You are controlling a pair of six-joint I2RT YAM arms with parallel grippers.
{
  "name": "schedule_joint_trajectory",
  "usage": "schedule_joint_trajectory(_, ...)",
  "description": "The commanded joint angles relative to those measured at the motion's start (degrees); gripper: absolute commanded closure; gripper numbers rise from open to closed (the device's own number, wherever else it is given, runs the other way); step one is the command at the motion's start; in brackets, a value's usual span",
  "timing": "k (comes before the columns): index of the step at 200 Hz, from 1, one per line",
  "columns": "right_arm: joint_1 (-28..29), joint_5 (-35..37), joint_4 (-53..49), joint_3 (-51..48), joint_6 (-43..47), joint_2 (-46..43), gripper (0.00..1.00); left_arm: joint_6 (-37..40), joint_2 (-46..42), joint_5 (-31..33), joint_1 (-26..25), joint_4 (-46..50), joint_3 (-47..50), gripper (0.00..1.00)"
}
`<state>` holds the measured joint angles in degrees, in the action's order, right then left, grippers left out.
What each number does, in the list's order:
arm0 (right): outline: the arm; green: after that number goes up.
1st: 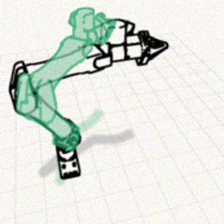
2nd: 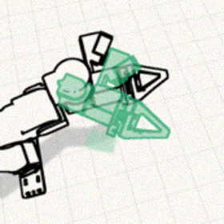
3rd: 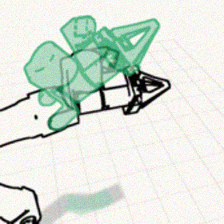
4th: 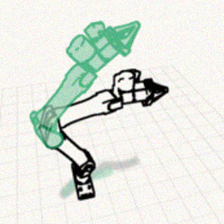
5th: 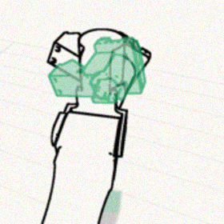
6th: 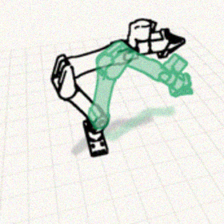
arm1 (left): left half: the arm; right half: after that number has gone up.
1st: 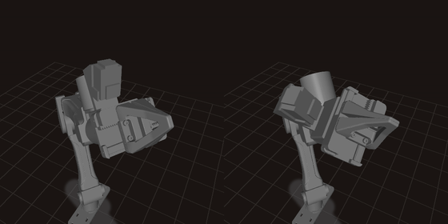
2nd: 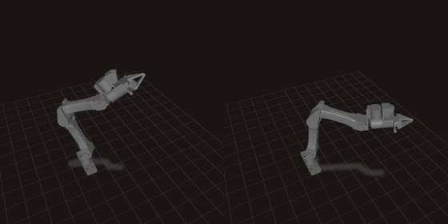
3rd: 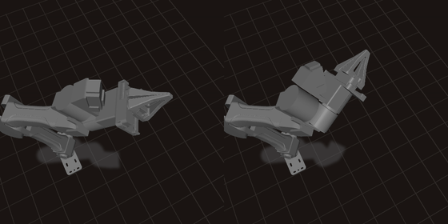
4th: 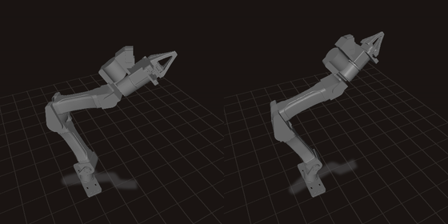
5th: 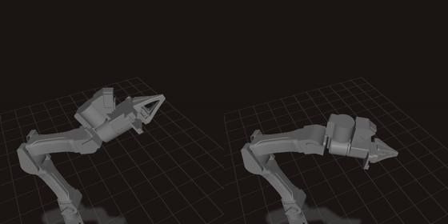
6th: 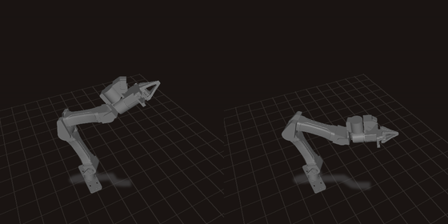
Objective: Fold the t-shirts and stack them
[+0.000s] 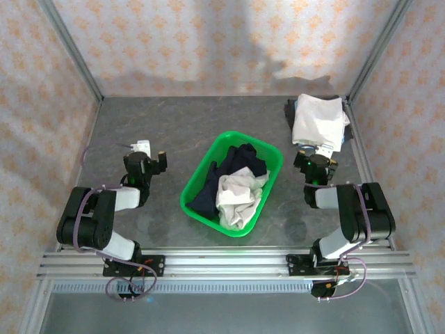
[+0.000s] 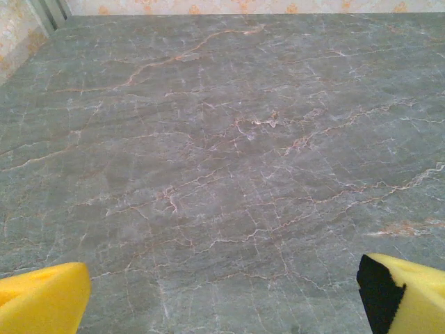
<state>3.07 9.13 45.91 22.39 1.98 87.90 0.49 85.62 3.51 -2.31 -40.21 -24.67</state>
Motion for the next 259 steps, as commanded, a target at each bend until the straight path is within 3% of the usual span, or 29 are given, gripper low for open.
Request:
schedule_joint_trajectory(1,-0.26,-0.20,0.84,0.72,-0.26,-0.45,0.01,0.25,0.16,1.74,-0.42,-1.63,-0.12,0.00)
schedule_joint_trajectory(174,-0.26,-0.25,0.85,0.68,-0.29,-0.45,0.01,0.38,-0.03,2.63,-0.61,-2.07,-0.08,0.00)
schedule_joint_trajectory(184,-0.26,-0.26,0.93,0.60,-0.31,-0.62,0.01,-0.12,-2.49,9.07,-2.34,3.75,-2.25,0.00)
schedule_joint_trajectory(195,-0.18,-0.45,-0.39,1.50,-0.05,-1.61,0.01,-3.54,-6.24,21.16,-4.59,21.75,-10.47,0.00)
schedule_joint_trajectory(209,-0.08,-0.05,-14.65,6.90,-0.51,-6.42,0.01,-10.97,-9.23,27.34,-4.78,42.43,-22.34,0.00)
schedule_joint_trajectory(220,-0.06,-0.62,-28.10,13.65,-1.71,-9.85,0.01,-14.28,-11.04,23.26,-4.75,53.38,-29.67,0.00)
schedule_joint_trajectory(233,-0.09,-2.88,-35.15,18.98,-5.09,-12.48,0.01,-19.03,-12.59,15.38,-4.73,63.41,-37.15,0.00)
schedule_joint_trajectory(246,-0.08,2.03,-44.45,24.17,-18.52,-14.01,0.01,-27.86,-12.66,7.56,-4.77,71.80,-42.68,0.00)
schedule_joint_trajectory(254,-0.25,7.52,-57.19,29.59,-28.77,-14.16,0.01,-27.34,-11.83,1.03,-6.10,74.00,-46.27,0.00)
schedule_joint_trajectory(259,-0.43,10.46,-66.16,33.16,-33.59,-14.00,0.00,-26.44,-11.28,1.06,-8.58,75.66,-48.15,0.00)
